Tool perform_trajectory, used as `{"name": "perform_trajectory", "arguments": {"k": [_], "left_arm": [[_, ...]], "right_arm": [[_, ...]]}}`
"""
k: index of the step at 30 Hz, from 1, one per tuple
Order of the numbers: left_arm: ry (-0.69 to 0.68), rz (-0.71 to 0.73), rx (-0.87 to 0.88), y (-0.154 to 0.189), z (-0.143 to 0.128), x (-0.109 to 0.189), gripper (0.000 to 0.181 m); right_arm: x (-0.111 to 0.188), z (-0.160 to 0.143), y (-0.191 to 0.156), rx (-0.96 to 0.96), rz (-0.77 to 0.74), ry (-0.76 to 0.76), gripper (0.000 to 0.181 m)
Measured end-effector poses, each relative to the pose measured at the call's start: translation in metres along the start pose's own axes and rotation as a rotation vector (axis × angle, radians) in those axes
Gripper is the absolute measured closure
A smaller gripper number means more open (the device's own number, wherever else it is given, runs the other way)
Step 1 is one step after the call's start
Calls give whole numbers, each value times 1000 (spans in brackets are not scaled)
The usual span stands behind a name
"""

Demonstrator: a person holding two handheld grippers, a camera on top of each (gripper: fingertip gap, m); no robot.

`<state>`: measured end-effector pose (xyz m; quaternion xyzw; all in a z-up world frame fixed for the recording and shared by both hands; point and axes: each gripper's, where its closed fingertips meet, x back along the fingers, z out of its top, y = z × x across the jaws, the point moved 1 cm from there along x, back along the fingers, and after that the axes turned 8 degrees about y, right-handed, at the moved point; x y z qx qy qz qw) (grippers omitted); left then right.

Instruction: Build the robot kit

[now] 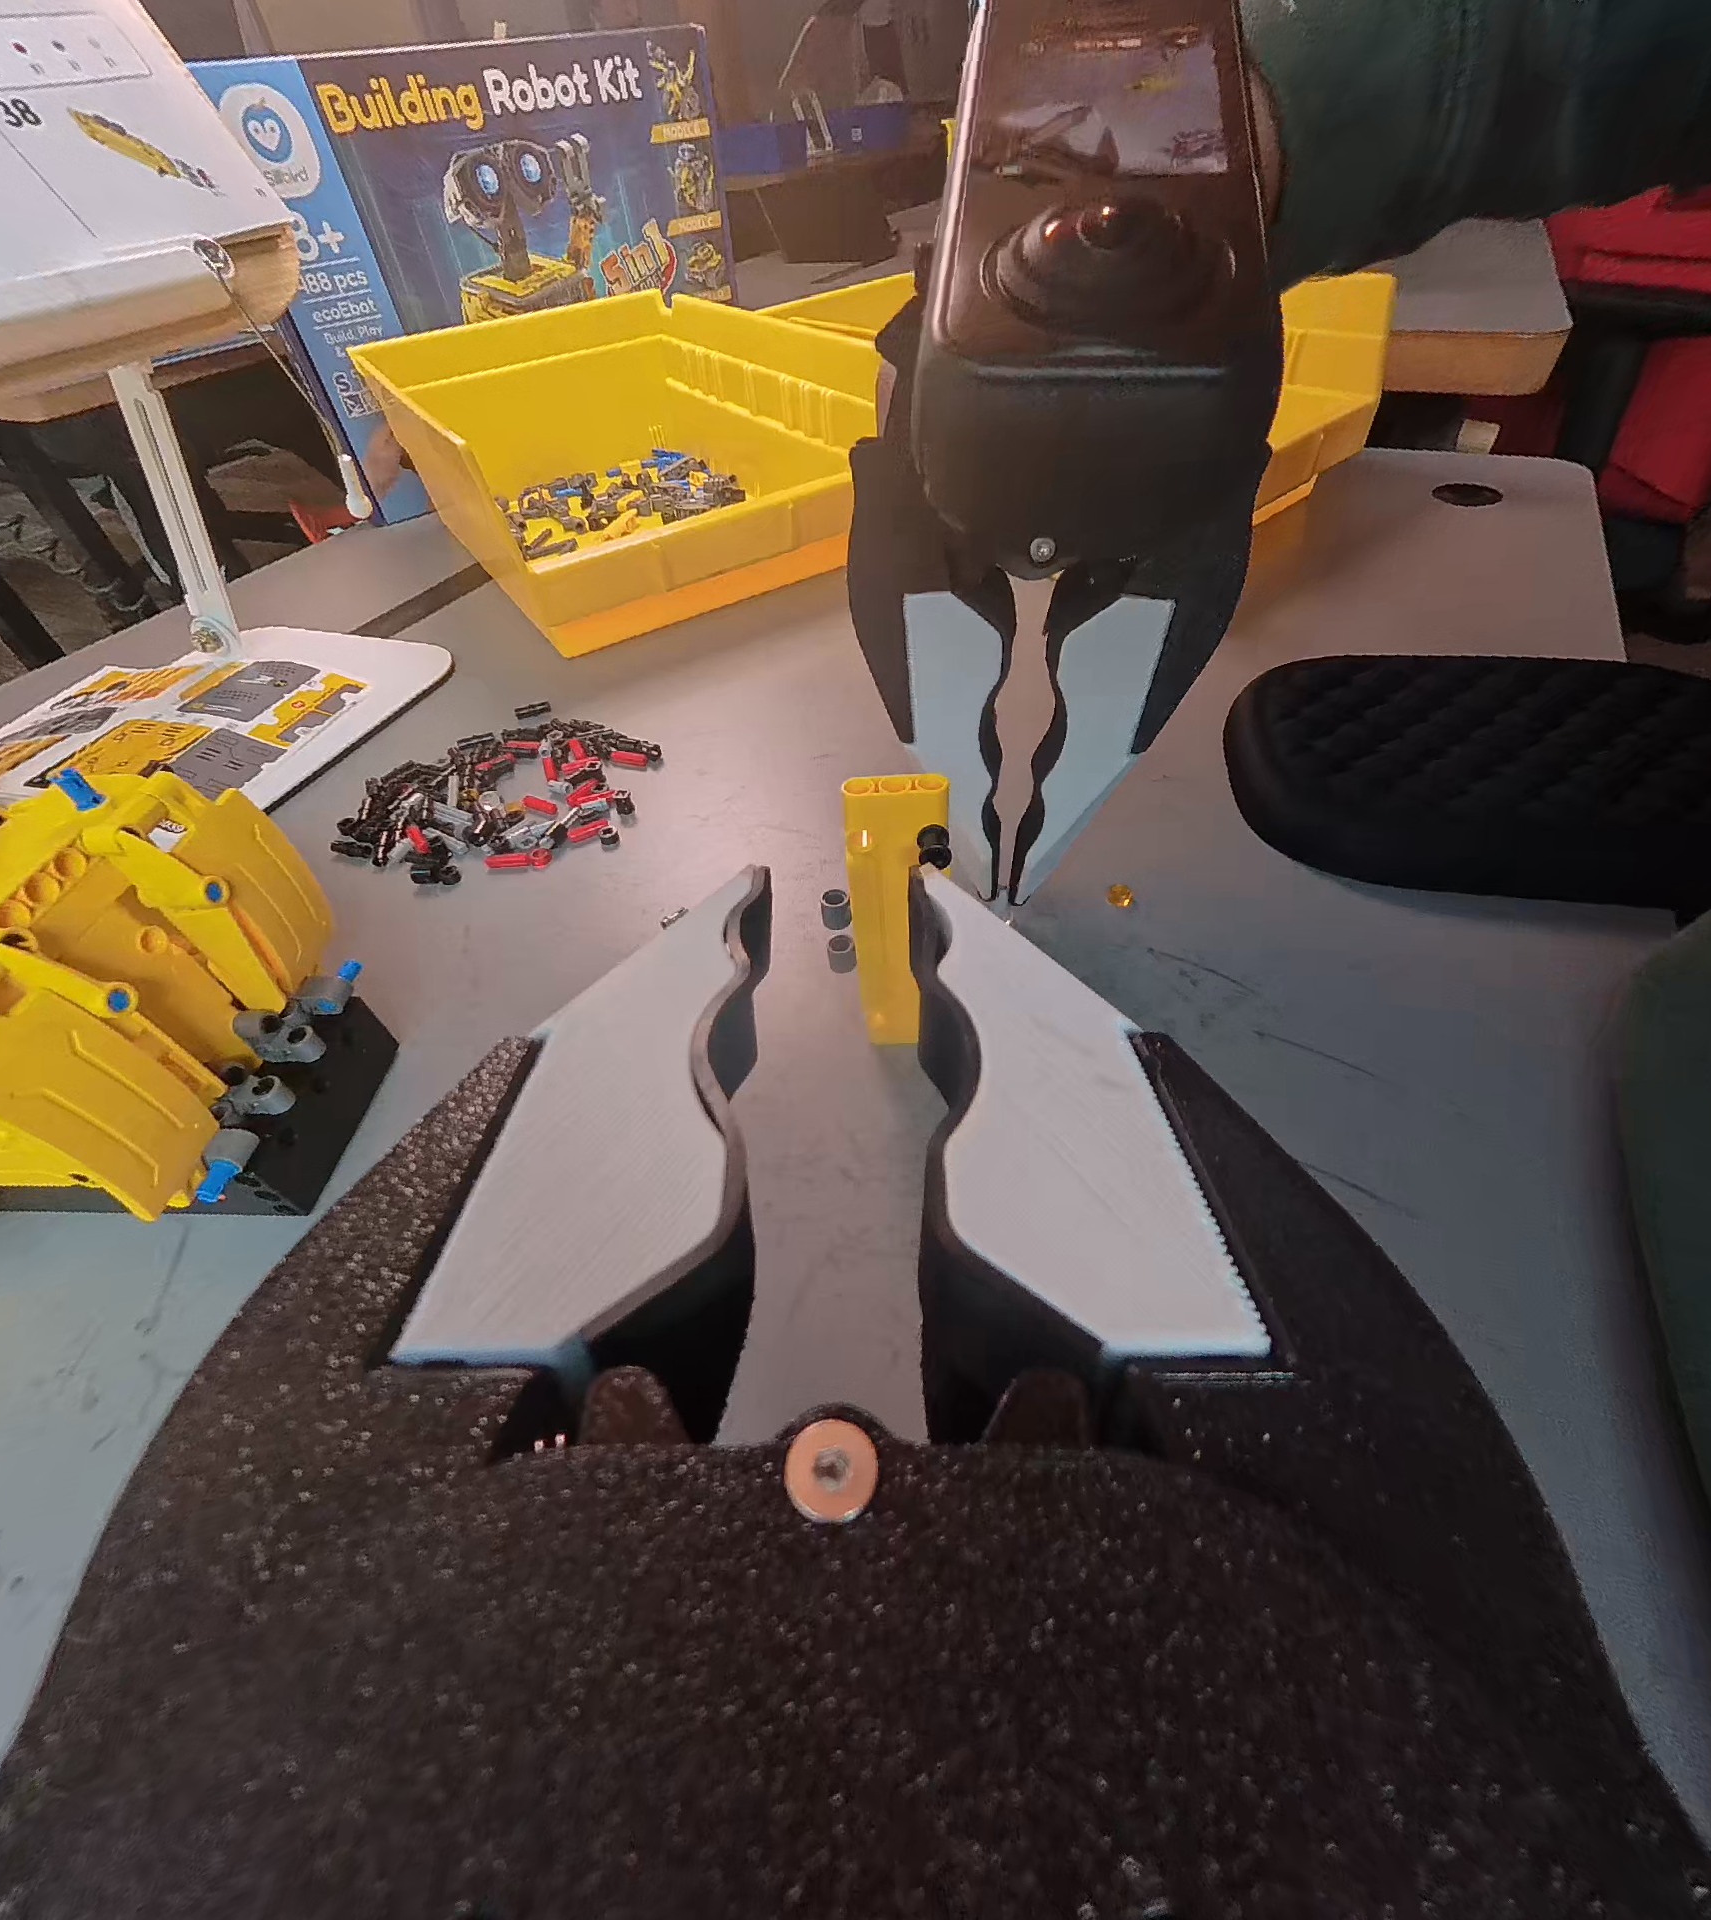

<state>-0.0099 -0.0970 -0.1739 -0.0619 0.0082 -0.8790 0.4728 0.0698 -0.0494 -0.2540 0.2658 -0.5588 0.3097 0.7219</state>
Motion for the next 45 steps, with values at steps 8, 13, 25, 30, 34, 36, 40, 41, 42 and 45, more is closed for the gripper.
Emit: {"name": "perform_trajectory", "arguments": {"k": [8,13,25,30,34,36,40,41,42,45], "left_arm": [[1,-8,-11,2,1,0,156],[-12,-11,-16,3,-2,-1,156],[-31,-14,-17,4,-6,-3,156],[-25,-15,-22,4,-4,-2,156],[-22,-14,-13,4,-4,-2,156],[-23,-15,-8,3,-5,-2,156],[-31,-23,-17,5,-6,-2,156],[-32,-26,-20,6,-7,-2,156],[-33,-31,-21,7,-7,-3,156],[-29,-56,-29,11,-7,-3,156]], "right_arm": [[9,-33,-11,15,39,-152,178],[8,-32,-13,21,40,-174,178],[5,-26,-13,130,79,-276,178],[4,-25,-14,184,114,-345,179],[1,-17,-16,229,134,-382,179],[1,-17,-16,248,133,-402,179],[0,-17,-16,231,104,-382,179],[1,-18,-16,205,89,-348,178],[1,-18,-16,168,73,-299,178],[9,-10,-17,-2,25,-43,178]]}}
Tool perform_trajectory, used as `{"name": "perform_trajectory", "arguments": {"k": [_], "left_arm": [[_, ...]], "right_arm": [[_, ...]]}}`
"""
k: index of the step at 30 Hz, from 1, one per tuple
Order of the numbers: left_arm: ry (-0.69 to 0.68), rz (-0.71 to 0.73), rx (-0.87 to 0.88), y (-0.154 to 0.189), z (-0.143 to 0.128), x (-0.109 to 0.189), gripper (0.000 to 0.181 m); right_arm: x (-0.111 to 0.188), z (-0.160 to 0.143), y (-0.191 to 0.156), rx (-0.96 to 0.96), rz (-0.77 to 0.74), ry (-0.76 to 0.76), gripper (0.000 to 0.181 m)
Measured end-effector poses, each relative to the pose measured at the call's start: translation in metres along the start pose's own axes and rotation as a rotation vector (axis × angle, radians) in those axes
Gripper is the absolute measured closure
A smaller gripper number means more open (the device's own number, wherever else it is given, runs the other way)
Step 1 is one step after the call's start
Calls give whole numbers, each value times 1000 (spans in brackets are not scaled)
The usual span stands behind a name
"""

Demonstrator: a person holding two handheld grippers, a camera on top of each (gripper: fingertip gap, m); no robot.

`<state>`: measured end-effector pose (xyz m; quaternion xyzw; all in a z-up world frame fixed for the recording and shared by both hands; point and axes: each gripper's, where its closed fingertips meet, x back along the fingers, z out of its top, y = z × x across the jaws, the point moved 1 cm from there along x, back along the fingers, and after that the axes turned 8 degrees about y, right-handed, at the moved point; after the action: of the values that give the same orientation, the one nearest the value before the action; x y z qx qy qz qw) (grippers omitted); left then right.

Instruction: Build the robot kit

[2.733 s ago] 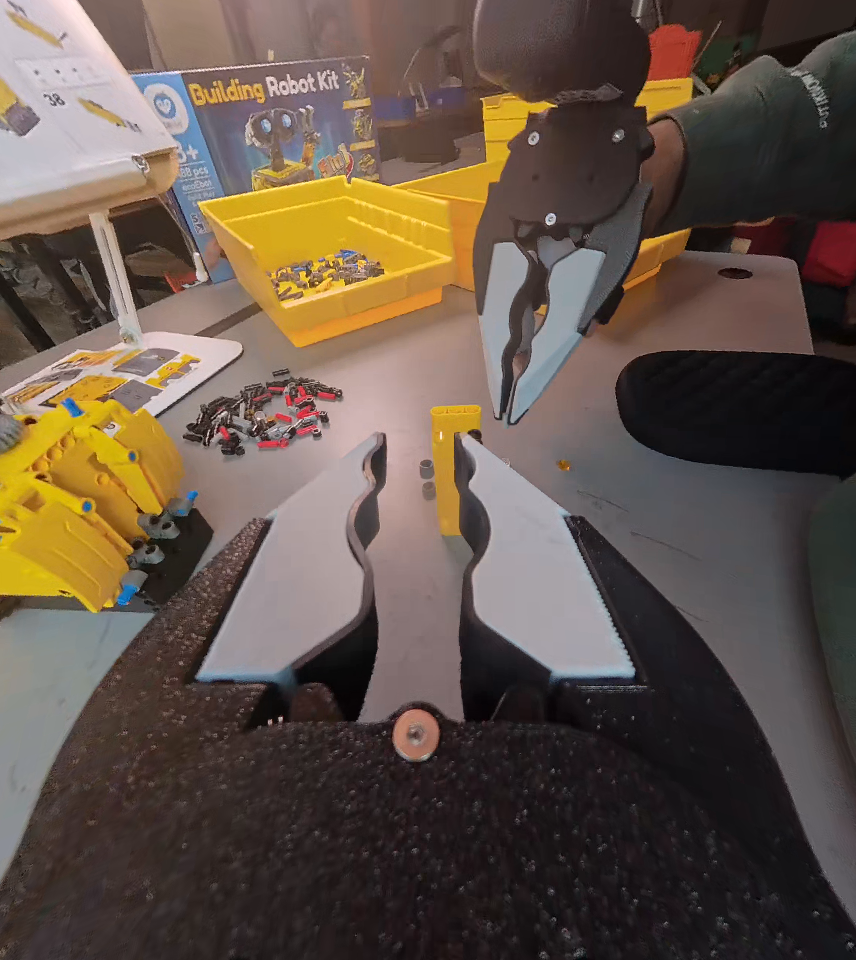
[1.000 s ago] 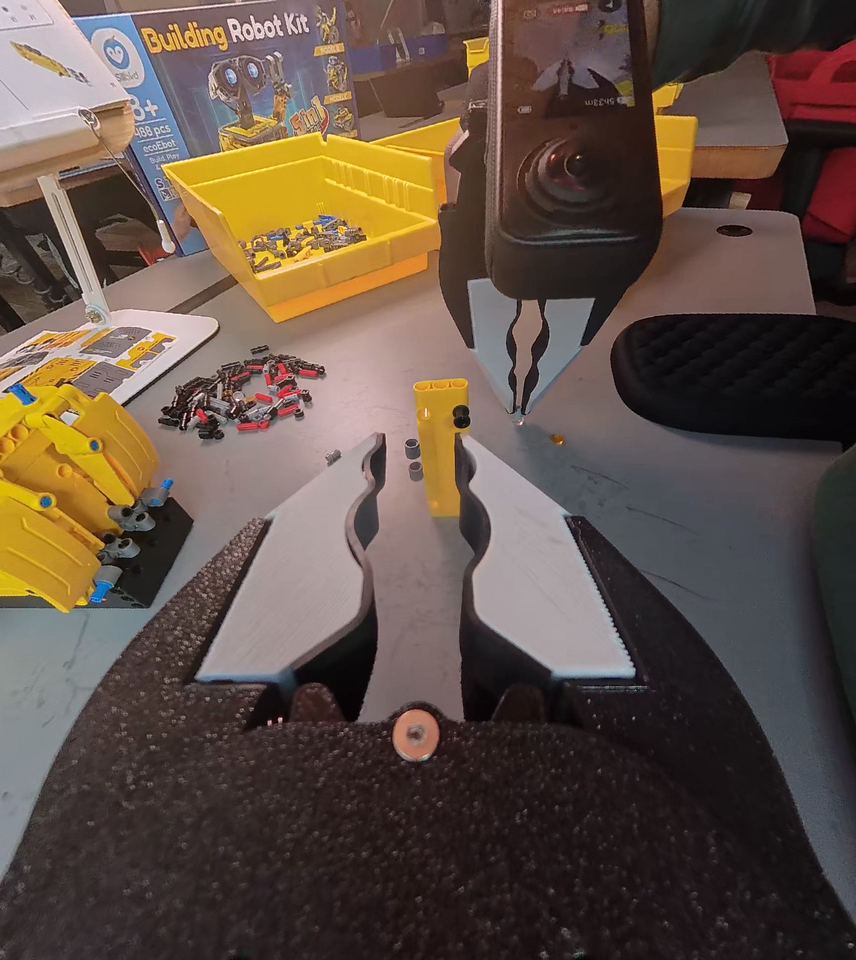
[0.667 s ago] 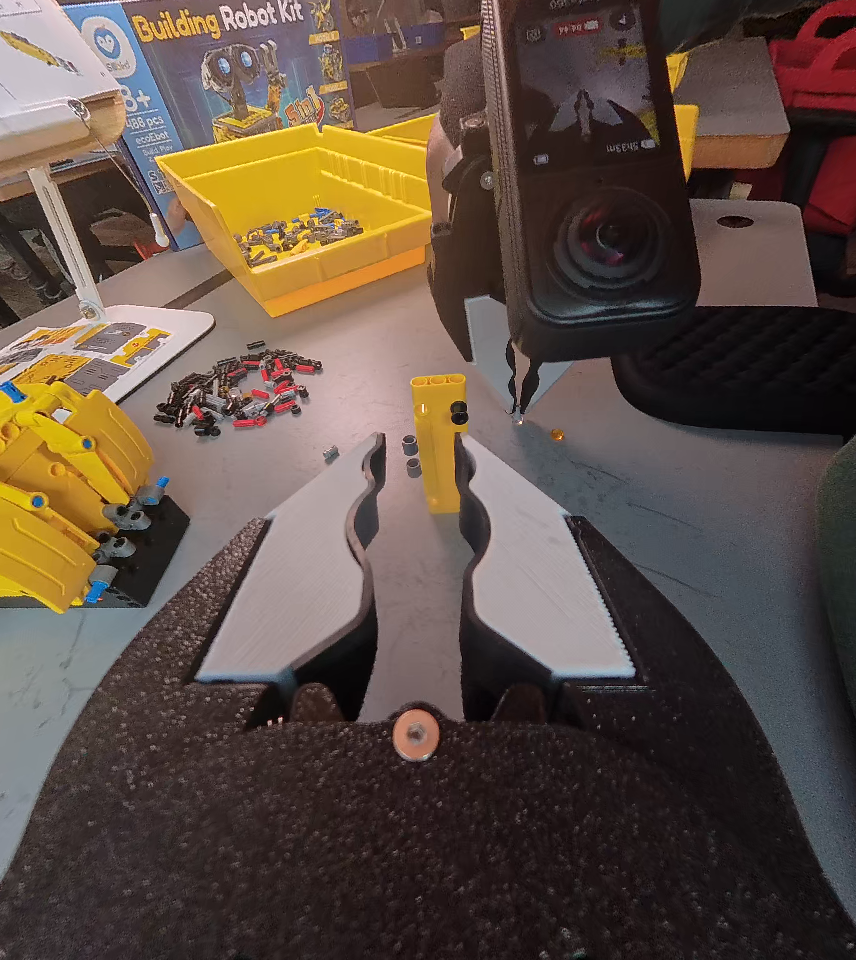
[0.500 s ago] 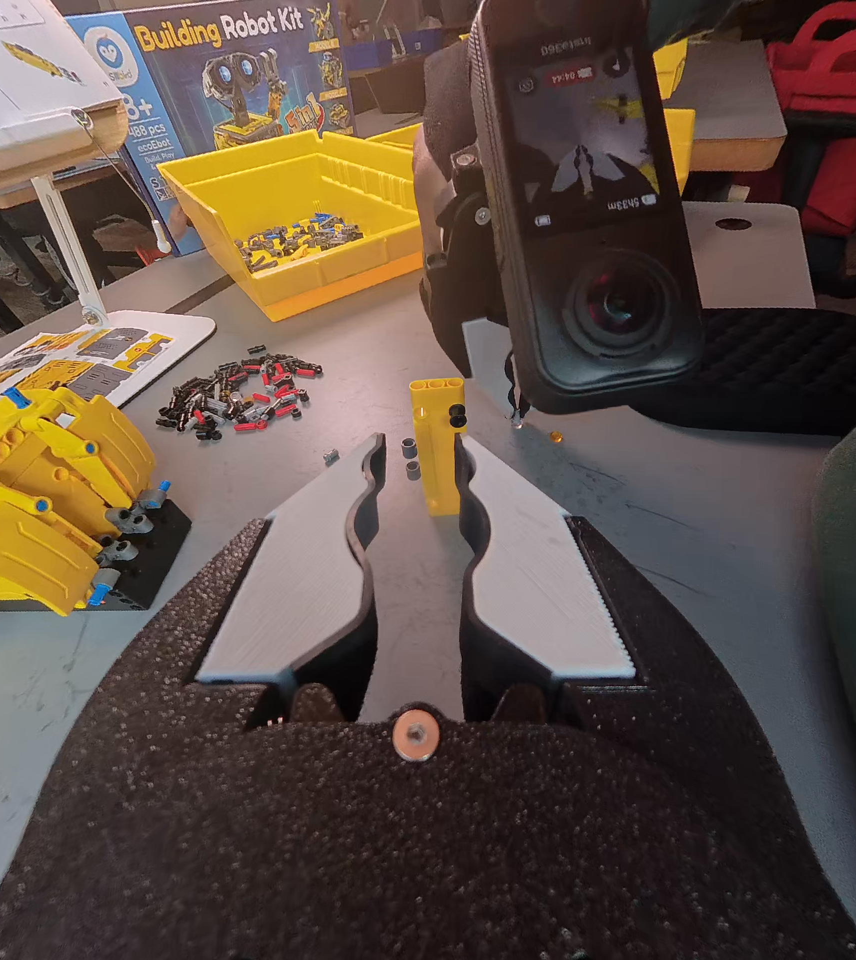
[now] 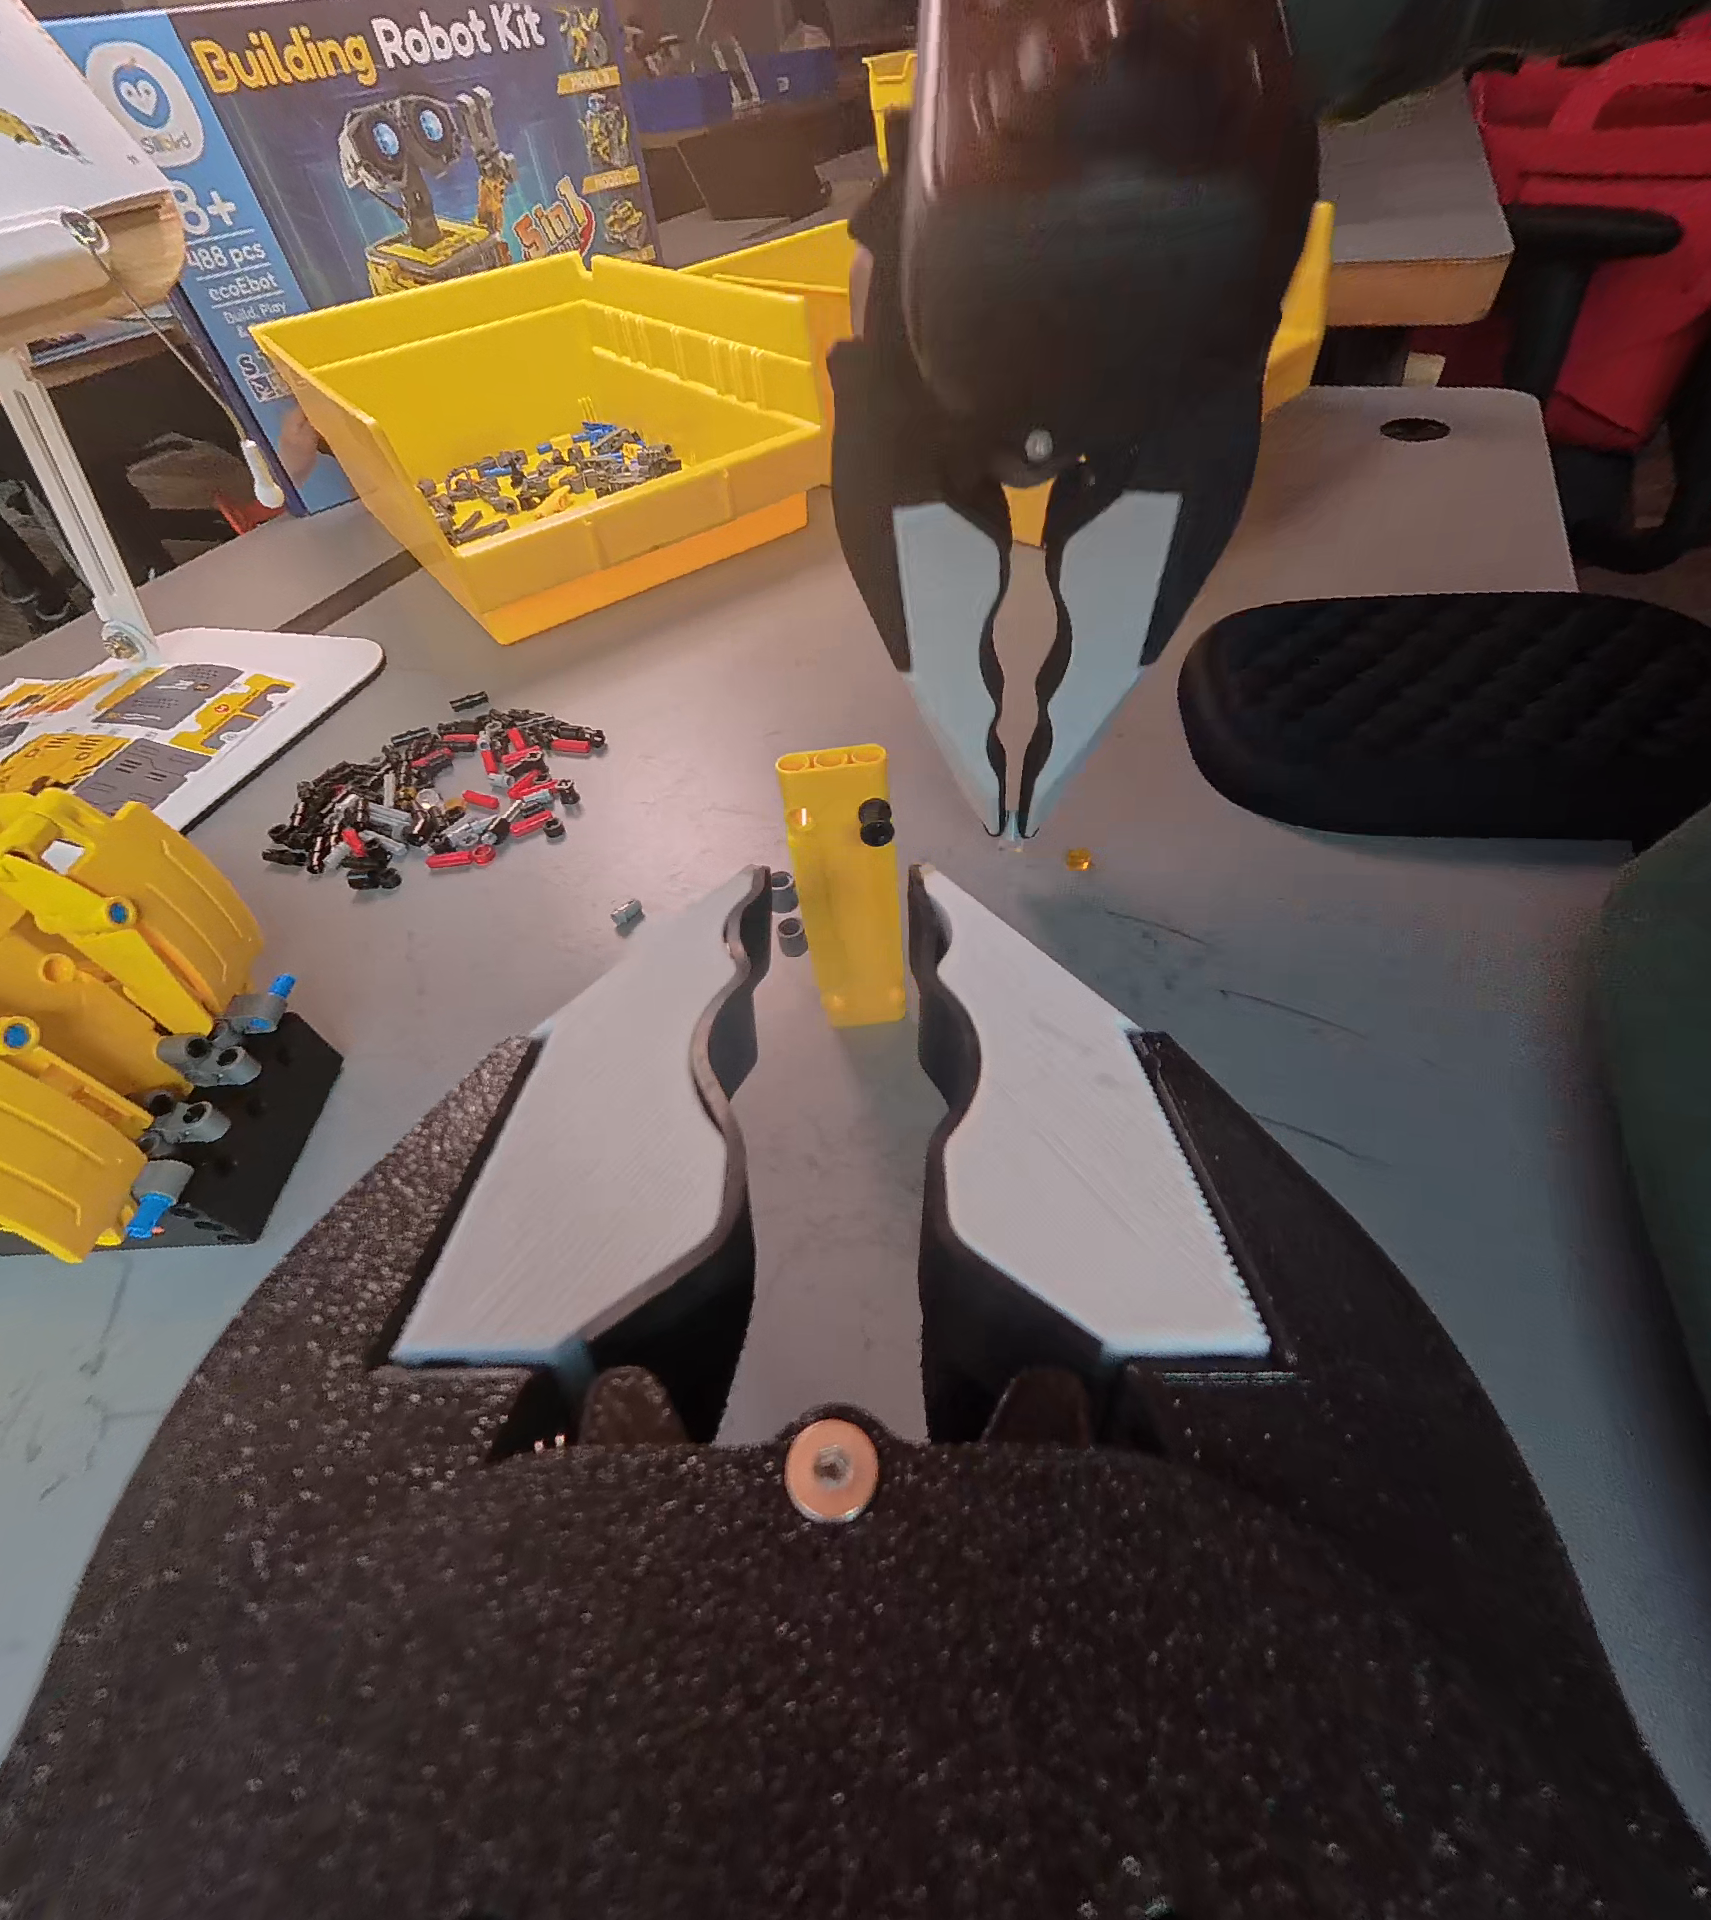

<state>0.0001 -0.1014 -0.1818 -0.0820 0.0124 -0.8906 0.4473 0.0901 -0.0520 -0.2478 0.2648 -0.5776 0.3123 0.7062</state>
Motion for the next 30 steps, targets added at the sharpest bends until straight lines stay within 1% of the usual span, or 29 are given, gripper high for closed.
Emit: {"name": "perform_trajectory", "arguments": {"k": [2,3,4,7,9,12,17,20,23,30], "left_arm": [[-12,-26,-7,5,-2,-2,156],[-21,-44,-14,8,-4,-3,156],[-33,-62,-24,12,-6,-5,157],[-55,-122,-62,26,-11,-9,157],[-31,-172,-60,37,-7,-12,157],[14,-212,-37,46,2,-13,162],[70,-265,19,50,10,-8,177],[82,-298,27,54,11,-7,181],[85,-322,35,57,12,-6,181],[4,-350,86,60,1,-8,181]], "right_arm": [[16,19,2,-106,-46,247,178],[25,27,2,-157,-58,351,178],[31,31,2,-186,-77,424,178],[43,43,-2,-223,-114,615,178],[50,54,-6,-234,-118,733,177],[56,69,-14,-224,-119,855,177],[58,79,-18,-223,-114,943,177],[57,82,-20,-204,-103,954,177],[57,83,-22,-181,-86,959,177],[41,81,-23,-137,-105,848,178]]}}
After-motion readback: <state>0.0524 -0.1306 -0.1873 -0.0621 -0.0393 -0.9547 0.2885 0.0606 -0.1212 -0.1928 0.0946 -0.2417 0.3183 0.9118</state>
